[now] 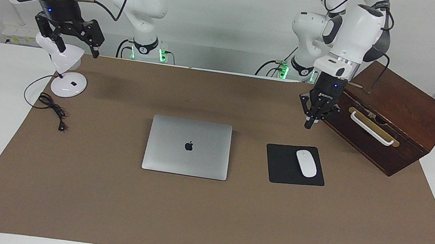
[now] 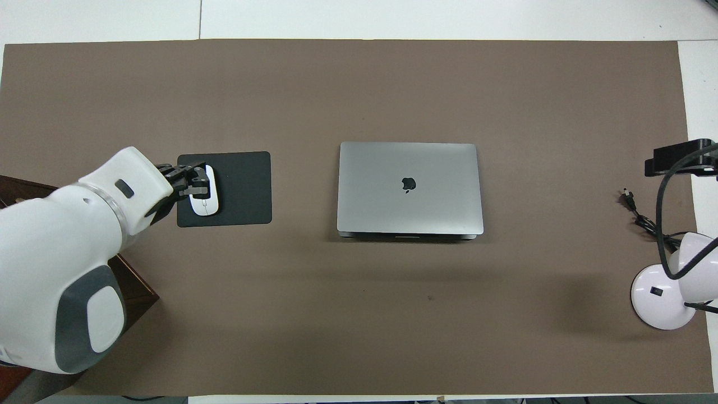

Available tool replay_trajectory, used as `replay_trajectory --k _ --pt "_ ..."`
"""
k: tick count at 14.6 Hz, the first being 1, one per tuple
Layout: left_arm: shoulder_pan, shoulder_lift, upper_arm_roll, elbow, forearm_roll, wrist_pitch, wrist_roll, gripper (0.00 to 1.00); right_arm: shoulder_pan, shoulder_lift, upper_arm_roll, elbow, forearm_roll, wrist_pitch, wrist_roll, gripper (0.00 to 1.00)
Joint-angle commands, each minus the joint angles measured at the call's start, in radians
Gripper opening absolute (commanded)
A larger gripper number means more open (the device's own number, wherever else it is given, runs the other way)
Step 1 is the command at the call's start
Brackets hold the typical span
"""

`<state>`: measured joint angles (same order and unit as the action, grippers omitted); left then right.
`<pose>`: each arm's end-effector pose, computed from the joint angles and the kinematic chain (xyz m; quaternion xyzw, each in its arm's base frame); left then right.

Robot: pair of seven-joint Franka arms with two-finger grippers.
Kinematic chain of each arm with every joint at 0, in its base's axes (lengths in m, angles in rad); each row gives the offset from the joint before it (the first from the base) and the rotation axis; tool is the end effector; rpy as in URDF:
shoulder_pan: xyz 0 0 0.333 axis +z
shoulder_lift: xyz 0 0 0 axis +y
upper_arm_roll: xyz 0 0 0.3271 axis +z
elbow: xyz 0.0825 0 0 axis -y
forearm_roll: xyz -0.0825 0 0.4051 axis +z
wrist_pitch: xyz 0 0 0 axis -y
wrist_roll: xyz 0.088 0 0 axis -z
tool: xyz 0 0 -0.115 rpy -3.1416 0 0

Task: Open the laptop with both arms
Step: 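Move the left gripper toward the laptop front while the right gripper approaches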

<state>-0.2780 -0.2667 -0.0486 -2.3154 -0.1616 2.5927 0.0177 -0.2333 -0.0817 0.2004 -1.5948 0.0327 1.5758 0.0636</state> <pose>0.4984 -0.1676 0.5041 0.9555 -0.1112 0.2567 0.0933 0.5508 -0.0094 0.6613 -0.9984 0.0479 -0.0304 0.0087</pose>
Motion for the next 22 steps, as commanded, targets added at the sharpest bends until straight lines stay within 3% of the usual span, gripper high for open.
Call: replay_trajectory --k 1,7,14,18,22 --pt "-0.047 -0.084 0.015 -0.146 -0.015 0.109 0.025 0.0 -0.017 -0.02 0.007 -0.05 0.047 0.047 -0.016 1.0" --pt "-0.17 -0.178 0.015 -0.338 -0.015 0.217 0.015 0.0 -0.003 -0.033 0.007 -0.141 0.15 0.177 0.108 1.0" --pt "-0.277 -0.157 0.015 -0.433 -0.015 0.398 0.001 0.0 0.011 -0.069 0.014 -0.272 0.337 0.309 0.3 1.0" --pt "-0.363 -0.065 0.015 -0.453 -0.015 0.553 -0.001 0.0 0.084 -0.107 0.014 -0.413 0.429 0.504 0.409 1.0" --pt "-0.45 0.114 0.015 -0.458 -0.016 0.795 -0.053 0.0 0.187 -0.107 0.014 -0.505 0.492 0.708 0.547 1.0"
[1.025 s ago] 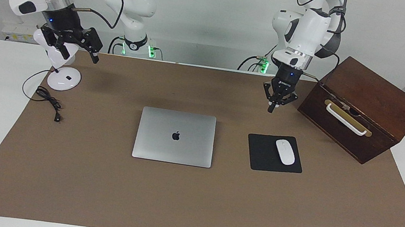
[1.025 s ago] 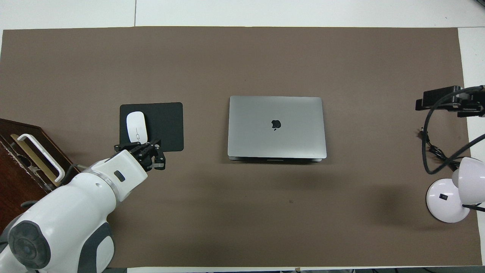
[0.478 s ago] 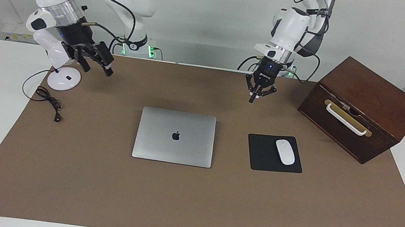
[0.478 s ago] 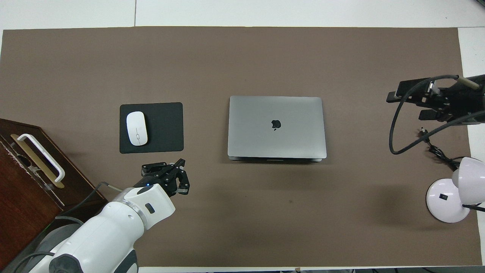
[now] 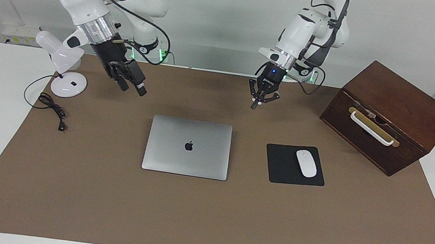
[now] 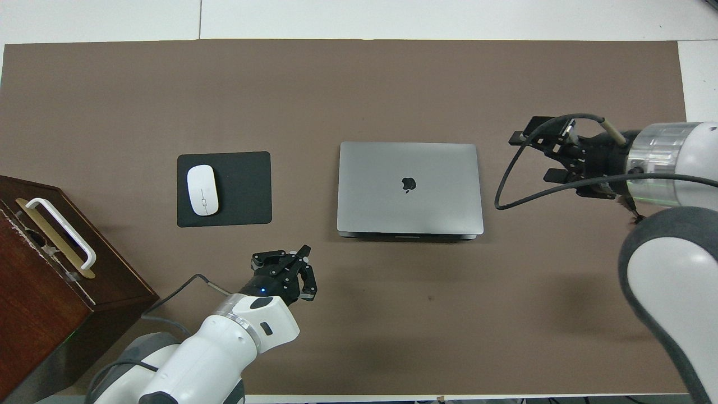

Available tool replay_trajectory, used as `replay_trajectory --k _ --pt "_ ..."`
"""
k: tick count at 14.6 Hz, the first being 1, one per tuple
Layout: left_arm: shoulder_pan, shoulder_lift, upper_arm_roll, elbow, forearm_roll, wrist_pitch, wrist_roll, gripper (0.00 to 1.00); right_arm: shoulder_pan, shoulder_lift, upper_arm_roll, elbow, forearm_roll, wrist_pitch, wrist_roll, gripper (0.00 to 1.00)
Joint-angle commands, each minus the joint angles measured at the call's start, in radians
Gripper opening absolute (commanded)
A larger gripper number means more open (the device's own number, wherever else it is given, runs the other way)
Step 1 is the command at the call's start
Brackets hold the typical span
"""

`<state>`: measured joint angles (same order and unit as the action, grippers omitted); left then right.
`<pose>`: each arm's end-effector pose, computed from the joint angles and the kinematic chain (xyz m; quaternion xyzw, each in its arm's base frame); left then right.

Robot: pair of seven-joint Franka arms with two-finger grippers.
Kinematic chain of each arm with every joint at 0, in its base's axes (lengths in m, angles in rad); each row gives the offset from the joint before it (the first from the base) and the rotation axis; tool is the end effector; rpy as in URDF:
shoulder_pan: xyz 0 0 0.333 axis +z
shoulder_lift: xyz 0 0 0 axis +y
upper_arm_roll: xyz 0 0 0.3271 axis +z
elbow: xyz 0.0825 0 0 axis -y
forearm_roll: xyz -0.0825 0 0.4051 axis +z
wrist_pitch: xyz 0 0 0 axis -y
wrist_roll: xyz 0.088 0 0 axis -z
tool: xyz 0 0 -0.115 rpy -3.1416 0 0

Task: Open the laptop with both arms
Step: 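Move the left gripper toward the laptop front while the right gripper approaches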

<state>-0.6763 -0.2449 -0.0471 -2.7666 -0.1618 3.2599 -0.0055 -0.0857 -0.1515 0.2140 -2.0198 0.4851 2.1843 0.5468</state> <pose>0.3442 -0.2819 0.3620 0.8975 -0.2546 0.3311 0.1418 0.5574 0.0979 0.5491 -0.9194 0.3023 -0.0782 0.2393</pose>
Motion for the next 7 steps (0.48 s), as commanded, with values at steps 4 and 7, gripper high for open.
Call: replay_trajectory --k 4,7 --pt "-0.077 0.136 0.015 -0.007 -0.016 0.188 -0.034 0.0 0.112 -0.042 0.001 -0.141 0.053 0.219 0.198 1.0" --pt "-0.089 0.196 0.015 -0.001 -0.016 0.244 -0.034 0.0 0.181 -0.08 0.001 -0.239 0.173 0.369 0.286 1.0"
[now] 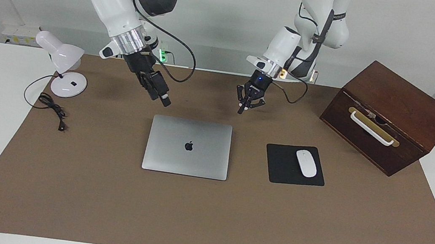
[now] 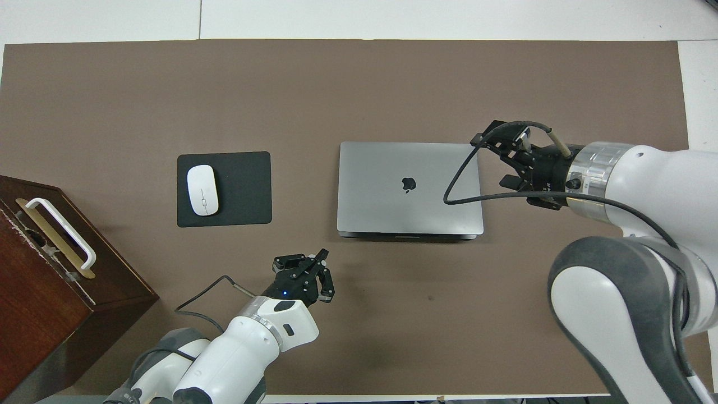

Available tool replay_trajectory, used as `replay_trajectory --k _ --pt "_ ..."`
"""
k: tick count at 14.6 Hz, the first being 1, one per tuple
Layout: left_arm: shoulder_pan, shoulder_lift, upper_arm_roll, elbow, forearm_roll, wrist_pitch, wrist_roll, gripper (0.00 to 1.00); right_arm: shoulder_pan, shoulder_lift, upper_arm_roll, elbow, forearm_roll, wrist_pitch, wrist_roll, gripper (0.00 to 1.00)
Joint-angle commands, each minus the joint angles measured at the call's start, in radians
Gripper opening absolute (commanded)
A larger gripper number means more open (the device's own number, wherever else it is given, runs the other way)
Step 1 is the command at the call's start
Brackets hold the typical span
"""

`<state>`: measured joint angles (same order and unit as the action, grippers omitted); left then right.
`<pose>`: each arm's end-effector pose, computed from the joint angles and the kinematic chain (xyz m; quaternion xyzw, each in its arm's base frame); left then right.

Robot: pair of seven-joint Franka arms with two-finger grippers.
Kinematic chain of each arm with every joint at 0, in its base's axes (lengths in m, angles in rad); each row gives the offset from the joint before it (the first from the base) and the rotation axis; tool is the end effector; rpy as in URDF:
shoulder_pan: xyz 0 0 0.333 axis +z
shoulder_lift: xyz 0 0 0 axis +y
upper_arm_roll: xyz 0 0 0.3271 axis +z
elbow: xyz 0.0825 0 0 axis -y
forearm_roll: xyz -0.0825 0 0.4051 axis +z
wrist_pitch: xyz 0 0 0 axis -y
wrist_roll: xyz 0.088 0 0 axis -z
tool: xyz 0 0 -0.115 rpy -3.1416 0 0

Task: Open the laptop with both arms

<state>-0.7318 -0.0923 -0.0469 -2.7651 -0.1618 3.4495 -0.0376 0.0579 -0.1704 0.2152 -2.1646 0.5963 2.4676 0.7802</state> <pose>0.3343 -0.3028 0.3212 0.8888 -0.2597 0.3448 0.1540 0.5382 0.1576 0.5140 -0.8590 0.4064 -0.0875 0.2990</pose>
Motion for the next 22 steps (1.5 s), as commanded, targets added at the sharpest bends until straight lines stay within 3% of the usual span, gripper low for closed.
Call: replay_trajectory --k 1,5,9,12,15,22 --pt "-0.034 0.058 0.016 0.005 -0.015 0.054 -0.001 0.0 0.048 -0.07 0.0 -0.116 0.074 0.105 0.083 1.0" --pt "-0.034 0.092 0.016 0.03 -0.007 0.054 0.012 0.0 0.111 -0.107 0.0 -0.236 0.091 0.223 0.151 1.0" --pt "-0.034 0.178 0.018 0.107 -0.001 0.054 0.016 0.0 0.215 -0.104 0.0 -0.337 0.206 0.411 0.149 1.0" --pt "-0.028 0.213 0.018 0.128 0.002 0.054 0.071 0.0 0.26 -0.093 0.0 -0.377 0.243 0.473 0.146 1.0" --pt "-0.024 0.233 0.018 0.148 0.004 0.054 0.074 0.0 0.315 -0.052 0.0 -0.405 0.298 0.553 0.131 1.0" --pt "-0.014 0.296 0.019 0.211 0.005 0.054 0.11 0.0 0.339 0.066 0.0 -0.402 0.313 0.639 0.093 1.0"
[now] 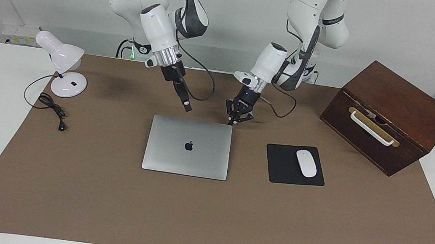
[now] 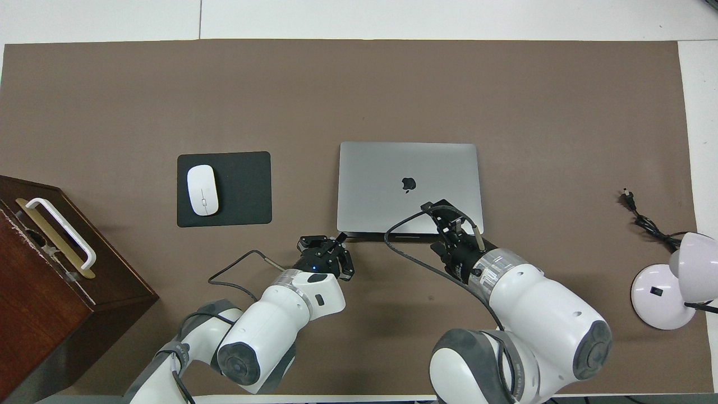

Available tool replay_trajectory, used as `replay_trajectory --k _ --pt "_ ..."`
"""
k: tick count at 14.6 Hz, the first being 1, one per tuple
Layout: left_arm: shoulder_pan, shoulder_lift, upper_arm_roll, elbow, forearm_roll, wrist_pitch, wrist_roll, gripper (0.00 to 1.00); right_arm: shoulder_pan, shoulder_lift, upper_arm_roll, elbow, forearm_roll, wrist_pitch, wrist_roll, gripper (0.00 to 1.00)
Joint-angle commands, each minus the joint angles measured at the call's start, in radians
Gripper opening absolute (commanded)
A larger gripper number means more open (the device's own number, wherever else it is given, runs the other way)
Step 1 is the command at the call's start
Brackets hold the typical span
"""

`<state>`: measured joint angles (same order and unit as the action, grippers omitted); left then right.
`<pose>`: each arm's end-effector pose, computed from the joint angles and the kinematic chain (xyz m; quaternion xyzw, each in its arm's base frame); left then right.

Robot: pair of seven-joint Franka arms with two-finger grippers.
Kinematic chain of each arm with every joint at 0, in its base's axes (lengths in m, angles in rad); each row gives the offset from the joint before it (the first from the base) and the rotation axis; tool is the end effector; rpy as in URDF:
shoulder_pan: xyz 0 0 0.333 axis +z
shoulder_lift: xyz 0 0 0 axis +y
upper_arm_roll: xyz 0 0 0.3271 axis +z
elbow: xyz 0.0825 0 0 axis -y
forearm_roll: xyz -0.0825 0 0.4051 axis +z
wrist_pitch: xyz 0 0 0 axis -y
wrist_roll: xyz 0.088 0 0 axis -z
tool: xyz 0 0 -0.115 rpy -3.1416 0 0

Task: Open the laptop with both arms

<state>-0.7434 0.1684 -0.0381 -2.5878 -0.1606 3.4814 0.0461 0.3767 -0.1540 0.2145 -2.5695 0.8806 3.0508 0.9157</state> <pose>0.3725 -0.3424 0.2689 0.8861 -0.3000 0.3280 0.1314 0.4319 0.2179 0.3620 -0.7880 0.5220 -0.1043 0.3092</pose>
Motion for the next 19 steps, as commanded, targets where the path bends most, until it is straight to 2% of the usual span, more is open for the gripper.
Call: replay_trajectory --k 1,6,11,19 --pt "0.002 0.042 0.011 0.041 0.004 0.022 0.029 0.0 0.024 0.069 0.0 0.005 0.029 0.074 -0.044 1.0" --pt "0.039 0.074 0.011 0.064 0.065 0.024 0.032 0.0 0.019 0.111 0.0 0.025 0.029 0.077 -0.081 1.0" --pt "0.041 0.097 0.011 0.087 0.069 0.024 0.034 0.0 0.008 0.149 0.0 0.054 0.029 0.077 -0.11 1.0" --pt "0.042 0.131 0.014 0.109 0.102 0.024 0.041 0.0 -0.015 0.165 -0.001 0.068 0.029 0.075 -0.152 1.0"
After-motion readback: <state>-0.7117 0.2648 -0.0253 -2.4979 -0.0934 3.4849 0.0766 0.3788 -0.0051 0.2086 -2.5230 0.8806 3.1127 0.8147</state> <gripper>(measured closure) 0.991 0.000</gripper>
